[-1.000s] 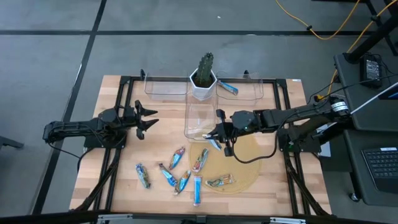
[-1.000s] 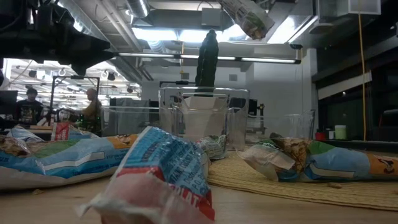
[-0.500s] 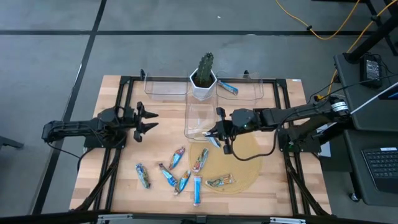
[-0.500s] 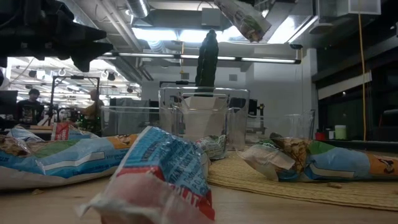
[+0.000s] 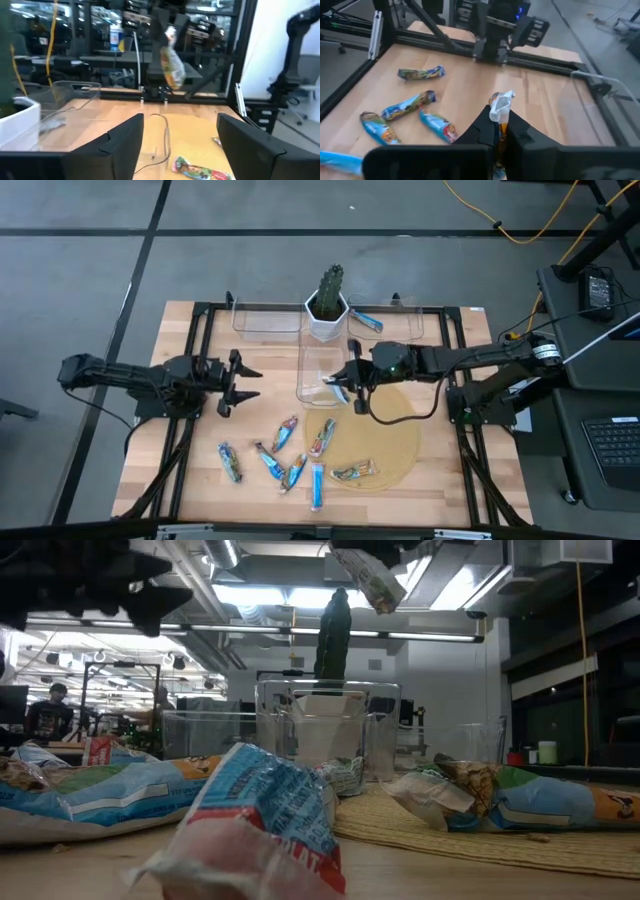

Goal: Pick and place Granola Bars by type
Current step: Put the yellow green granola bar into the left transparent bin

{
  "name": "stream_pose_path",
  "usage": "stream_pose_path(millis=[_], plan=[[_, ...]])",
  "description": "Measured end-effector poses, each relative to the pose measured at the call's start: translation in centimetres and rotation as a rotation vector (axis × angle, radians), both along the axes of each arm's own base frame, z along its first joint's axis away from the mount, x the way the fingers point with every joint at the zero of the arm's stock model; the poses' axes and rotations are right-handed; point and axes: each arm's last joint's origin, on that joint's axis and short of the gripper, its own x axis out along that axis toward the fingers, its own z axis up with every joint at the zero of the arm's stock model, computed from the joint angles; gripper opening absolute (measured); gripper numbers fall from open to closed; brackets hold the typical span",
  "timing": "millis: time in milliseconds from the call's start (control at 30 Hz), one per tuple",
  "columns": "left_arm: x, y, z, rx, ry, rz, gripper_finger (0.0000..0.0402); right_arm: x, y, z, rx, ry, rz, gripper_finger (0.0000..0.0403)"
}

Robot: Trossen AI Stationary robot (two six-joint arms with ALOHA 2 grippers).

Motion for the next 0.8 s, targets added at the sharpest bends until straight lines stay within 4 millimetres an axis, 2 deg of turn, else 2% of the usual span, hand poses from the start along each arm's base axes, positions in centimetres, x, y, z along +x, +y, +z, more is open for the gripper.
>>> stream_pose_path(millis=[300,500,633,800], plan=[[3.9,-1.0,4.9,0.135,0.034,-0.001,0.0295,0.4,-1.1,1.1,-0.006,-0.111,0.023,0.0023],[6.8,-1.2,8.2,0.2,0.132,0.015,0.0306,0.6,-1.2,4.2,-0.05,-0.206,0.044,0.0013],[8.6,-1.2,9.9,0.236,0.151,0.061,0.0306,0.6,-1.2,6.4,-0.068,-0.268,0.052,0.0023],[10.7,-1.3,11.3,0.267,0.149,0.065,0.0306,1.0,-1.3,7.7,-0.086,-0.292,0.057,0.0016]])
